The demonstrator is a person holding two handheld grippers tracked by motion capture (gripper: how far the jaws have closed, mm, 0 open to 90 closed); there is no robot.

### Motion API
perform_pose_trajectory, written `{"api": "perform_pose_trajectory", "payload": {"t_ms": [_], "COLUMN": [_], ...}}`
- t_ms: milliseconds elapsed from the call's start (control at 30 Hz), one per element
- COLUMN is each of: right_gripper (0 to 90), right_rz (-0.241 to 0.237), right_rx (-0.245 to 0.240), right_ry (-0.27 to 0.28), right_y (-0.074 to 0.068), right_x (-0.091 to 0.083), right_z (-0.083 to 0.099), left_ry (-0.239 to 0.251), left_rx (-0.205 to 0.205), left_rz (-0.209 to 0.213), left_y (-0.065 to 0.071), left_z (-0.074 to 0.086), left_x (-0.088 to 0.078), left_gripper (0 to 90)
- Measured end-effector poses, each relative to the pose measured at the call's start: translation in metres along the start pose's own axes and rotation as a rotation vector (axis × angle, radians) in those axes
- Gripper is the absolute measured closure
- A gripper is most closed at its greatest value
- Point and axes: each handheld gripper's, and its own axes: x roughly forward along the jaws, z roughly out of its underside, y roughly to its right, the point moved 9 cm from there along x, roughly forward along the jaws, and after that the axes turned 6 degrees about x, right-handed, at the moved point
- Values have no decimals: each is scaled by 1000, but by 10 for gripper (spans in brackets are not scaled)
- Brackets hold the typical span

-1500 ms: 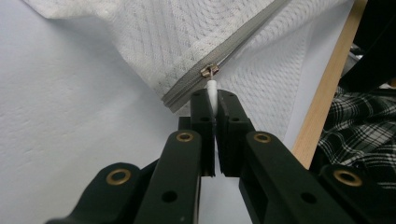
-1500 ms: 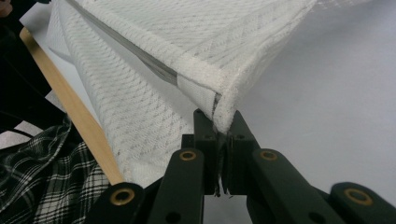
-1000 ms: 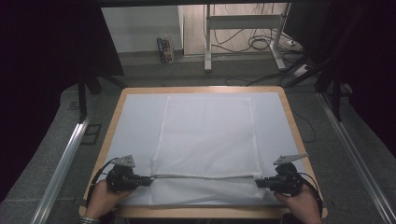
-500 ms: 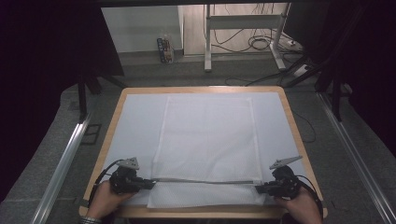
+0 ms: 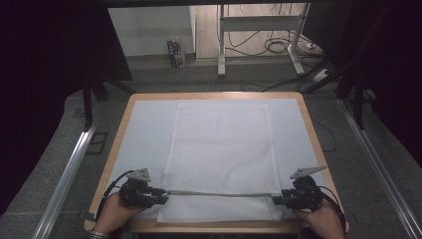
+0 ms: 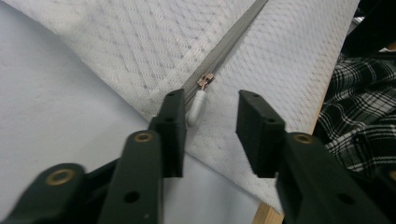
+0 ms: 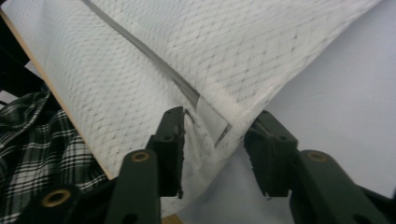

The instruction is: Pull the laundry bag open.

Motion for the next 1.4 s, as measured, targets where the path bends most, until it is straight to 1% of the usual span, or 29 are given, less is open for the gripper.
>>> {"api": "perform_pose_trajectory", "payload": {"t_ms": [67,100,133,167,200,233,267,367,400,433,467,600,633,733,767,800,867,900,933,1000,1033,1067,1200,1233,1300,1333,1367,1400], "right_gripper": [530,513,478,478,429,429,412,360,336,336,323,274,265,236,215,204,195,188,171,162,146,135,103,88,84,73,69,64], "right_rz": [6,6,12,12,19,19,25,28,33,33,35,50,56,62,68,73,78,82,87,92,98,115,119,128,133,140,141,142], "right_rx": [-8,-10,-9,-9,-9,-9,-7,-7,-5,-5,-6,-20,-23,-34,-38,-43,-45,-48,-50,-53,-61,-78,-90,-106,-113,-120,-120,-122], "right_ry": [8,10,20,20,31,31,42,65,74,74,79,102,109,128,141,146,153,160,179,187,188,195,210,215,217,223,226,231], "right_y": [1,1,2,2,3,3,4,5,6,6,6,7,8,8,8,8,8,8,7,7,7,7,5,5,5,5,5,5], "right_x": [-1,-1,-1,-1,-2,-2,-3,-4,-5,-5,-5,-6,-6,-8,-9,-9,-10,-11,-13,-14,-16,-17,-21,-22,-22,-24,-25,-26], "right_z": [-1,-1,-3,-3,-4,-4,-6,-9,-10,-10,-10,-13,-14,-17,-19,-20,-20,-21,-24,-25,-25,-26,-28,-28,-29,-29,-29,-30], "left_ry": [12,12,17,17,13,13,13,7,7,7,17,41,40,44,46,50,58,58,62,68,71,77,92,97,115,129,136,136], "left_rx": [-2,7,11,11,19,19,21,36,38,44,40,40,47,56,56,56,57,58,65,62,61,62,59,55,40,31,25,25], "left_rz": [-10,-17,-30,-30,-46,-46,-57,-84,-91,-102,-112,-130,-133,-159,-164,-171,-178,-184,-199,-205,-209,-217,-272,-282,-300,-327,-338,-338], "left_y": [1,0,0,0,0,0,0,-1,-1,-2,-2,-3,-3,-4,-4,-4,-2,-2,-1,-1,-1,-1,-4,-4,-6,-8,-9,-9], "left_z": [-1,-1,-2,-2,-1,-1,-1,0,0,-1,-2,-5,-5,-7,-8,-9,-10,-11,-12,-13,-13,-13,-12,-12,-11,-9,-8,-8], "left_x": [0,-1,-1,-1,-1,-1,0,1,1,1,0,-1,-2,-3,-3,-3,-5,-5,-7,-9,-10,-12,-21,-23,-28,-33,-35,-35], "left_gripper": [564,539,490,469,450,433,433,376,335,335,316,258,247,200,173,163,152,127,105,92,79,70,52,50,46,41,40,38]}}
